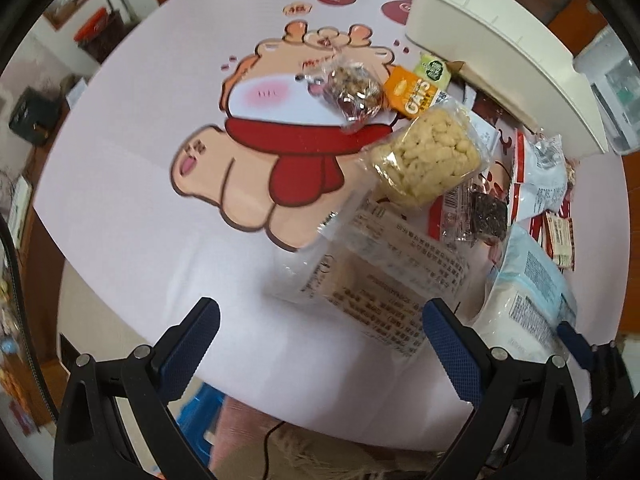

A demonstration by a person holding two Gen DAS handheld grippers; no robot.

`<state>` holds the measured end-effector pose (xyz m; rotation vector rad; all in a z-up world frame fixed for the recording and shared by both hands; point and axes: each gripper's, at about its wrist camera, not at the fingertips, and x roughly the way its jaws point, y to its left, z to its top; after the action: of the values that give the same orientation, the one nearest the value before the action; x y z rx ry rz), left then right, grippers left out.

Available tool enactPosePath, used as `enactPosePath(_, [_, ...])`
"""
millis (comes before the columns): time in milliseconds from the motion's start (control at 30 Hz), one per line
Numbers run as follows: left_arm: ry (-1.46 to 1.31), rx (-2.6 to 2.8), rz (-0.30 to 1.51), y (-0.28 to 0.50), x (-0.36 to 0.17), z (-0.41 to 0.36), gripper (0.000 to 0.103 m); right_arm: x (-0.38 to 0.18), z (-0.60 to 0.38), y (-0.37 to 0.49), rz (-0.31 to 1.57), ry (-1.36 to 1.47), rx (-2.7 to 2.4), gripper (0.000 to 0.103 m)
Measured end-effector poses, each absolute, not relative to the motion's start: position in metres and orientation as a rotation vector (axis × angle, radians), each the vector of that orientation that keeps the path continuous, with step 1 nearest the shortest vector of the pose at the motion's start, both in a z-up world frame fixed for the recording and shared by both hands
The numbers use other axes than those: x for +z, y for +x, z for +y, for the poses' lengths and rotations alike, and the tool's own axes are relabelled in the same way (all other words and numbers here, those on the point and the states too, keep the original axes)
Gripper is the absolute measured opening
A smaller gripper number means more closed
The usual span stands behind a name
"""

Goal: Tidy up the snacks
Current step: 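Grasp the clear bag of brown biscuits with the left tool while the right tool grasps the blue-labelled packet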

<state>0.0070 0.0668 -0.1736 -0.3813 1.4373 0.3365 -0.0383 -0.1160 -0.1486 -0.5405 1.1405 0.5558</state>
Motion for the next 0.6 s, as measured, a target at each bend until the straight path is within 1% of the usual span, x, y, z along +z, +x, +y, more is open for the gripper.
enactPosePath(100, [-0.472,0.363,1.458,0.010,-0.187,0.069,0.101,-0.155,-0.111,-0.038,1.109,-0.600,0.551,0.066])
enactPosePath(133, [-0.497,0.374,1.465,0.010,-0.191,0.070,0.101,-0.157,-0.109,-0.037,1.099,-0.608,0.558,0.068])
enactPosePath(267, [-0.666,0.417,1.458,0.012,-0.207,0.080,0.101,-0.162,-0.102,-0.034,1.076,-0.637,0.566,0.071])
enactPosePath(333, [-0.732,0.446,1.444,0.014,-0.212,0.086,0.101,-0.165,-0.098,-0.033,1.078,-0.654,0.562,0.078])
enactPosePath(367, [-0.756,0.466,1.440,0.015,-0.215,0.088,0.101,-0.167,-0.096,-0.033,1.073,-0.665,0.560,0.079])
enactPosePath(433, [-0.794,0.495,1.438,0.017,-0.219,0.091,0.102,-0.170,-0.094,-0.033,1.066,-0.675,0.559,0.082])
enactPosePath(600, [-0.773,0.589,1.448,0.027,-0.226,0.088,0.102,-0.174,-0.089,-0.030,1.068,-0.674,0.549,0.085])
